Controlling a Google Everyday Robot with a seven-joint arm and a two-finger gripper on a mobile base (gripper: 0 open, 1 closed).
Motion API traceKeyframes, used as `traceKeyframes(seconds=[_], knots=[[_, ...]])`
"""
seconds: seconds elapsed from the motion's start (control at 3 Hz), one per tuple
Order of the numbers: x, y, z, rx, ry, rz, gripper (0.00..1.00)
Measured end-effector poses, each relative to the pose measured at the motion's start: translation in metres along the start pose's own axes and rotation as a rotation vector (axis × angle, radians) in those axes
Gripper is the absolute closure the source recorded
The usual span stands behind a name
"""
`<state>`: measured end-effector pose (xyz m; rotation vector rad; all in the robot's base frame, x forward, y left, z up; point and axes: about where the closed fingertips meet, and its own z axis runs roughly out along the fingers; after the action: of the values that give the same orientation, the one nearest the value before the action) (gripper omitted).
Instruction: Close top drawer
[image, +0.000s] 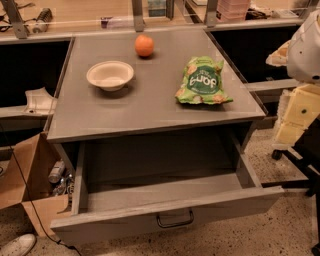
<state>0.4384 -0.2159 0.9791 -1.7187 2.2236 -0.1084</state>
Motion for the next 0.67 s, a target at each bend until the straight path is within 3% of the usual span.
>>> traceKeyframes(seconds=[0.33, 0.67], knots=[[0.0, 0.0, 0.0, 0.0, 0.0, 0.0, 0.0], [0.0, 0.0, 0.0, 0.0, 0.0, 0.0, 0.16]])
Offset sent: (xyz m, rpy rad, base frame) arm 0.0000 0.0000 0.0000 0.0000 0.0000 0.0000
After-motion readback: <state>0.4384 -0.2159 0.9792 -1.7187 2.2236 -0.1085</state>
